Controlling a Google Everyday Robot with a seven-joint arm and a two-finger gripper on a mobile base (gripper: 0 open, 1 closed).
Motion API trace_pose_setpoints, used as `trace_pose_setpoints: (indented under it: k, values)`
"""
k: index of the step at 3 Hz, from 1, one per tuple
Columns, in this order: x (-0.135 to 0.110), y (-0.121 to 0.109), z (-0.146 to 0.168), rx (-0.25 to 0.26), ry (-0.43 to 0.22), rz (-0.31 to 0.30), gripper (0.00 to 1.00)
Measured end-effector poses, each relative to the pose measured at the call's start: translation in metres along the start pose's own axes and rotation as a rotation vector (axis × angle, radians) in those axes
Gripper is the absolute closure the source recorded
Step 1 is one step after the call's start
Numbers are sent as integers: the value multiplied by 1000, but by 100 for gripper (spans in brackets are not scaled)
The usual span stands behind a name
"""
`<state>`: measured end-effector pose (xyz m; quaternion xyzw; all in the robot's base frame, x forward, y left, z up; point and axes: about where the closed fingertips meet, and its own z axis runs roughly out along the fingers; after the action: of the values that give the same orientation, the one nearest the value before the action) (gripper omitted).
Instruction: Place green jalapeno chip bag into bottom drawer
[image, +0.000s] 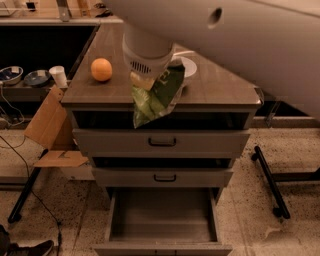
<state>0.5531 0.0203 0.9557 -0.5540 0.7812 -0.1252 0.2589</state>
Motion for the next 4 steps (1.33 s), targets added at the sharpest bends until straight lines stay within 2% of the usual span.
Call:
trace_pose_setpoints:
  k: [1, 2, 3, 4]
  values:
    - [15, 42, 21, -46, 12, 16, 100]
    - [21, 98, 60, -89, 5, 51, 100]
    - [23, 168, 110, -150, -19, 108, 100]
    - [33, 242, 169, -223, -30, 118, 100]
